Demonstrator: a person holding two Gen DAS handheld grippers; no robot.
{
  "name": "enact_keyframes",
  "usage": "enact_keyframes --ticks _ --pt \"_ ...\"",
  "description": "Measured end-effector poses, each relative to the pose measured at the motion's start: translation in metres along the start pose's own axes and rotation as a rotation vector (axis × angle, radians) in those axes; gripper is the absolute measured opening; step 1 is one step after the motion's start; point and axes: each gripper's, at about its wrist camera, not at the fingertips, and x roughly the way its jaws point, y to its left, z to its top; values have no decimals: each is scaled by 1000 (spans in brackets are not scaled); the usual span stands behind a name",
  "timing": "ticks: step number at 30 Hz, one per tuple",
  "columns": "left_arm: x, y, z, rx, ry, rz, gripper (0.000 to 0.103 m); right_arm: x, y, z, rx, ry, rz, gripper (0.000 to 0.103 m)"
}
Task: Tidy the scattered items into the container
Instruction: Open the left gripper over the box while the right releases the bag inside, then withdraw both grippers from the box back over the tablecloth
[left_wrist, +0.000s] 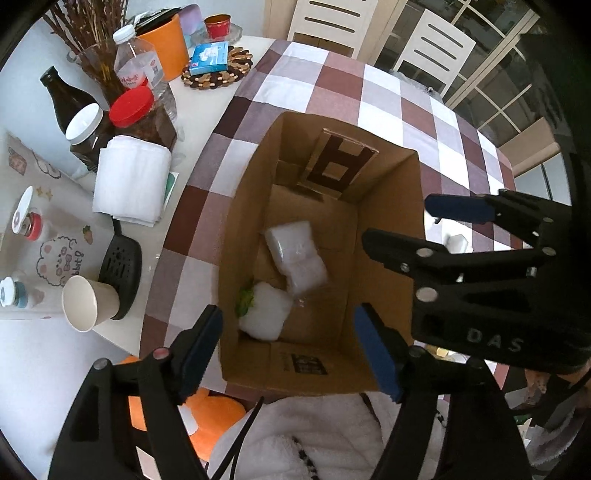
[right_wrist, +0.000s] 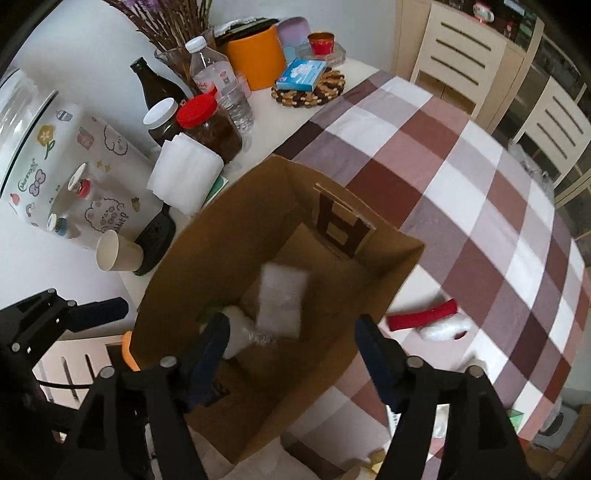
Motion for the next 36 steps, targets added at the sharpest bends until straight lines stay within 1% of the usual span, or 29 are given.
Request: enact_keyframes --ticks 3,9,13,19,25,36 --pt "-1 -2 0 4 1 2 76 -9 -1 -2 7 -18 -8 76" --pt "-4 -13 -3 40 3 3 77 -24 -10 -11 42 -40 -33 76" --pt "-5 -23 -5 63 5 3 81 -31 -19 -24 73 -44 -45 76" --pt "-5 -44 -6 109 16 1 82 -39 -40 -47 130 -51 -59 76" --pt "-1 -74 -8 173 31 -7 82 -47 -66 -77 207 -49 -90 76" --pt "8 -142 -20 322 61 -23 83 -61 -112 -135 350 -49 -119 76"
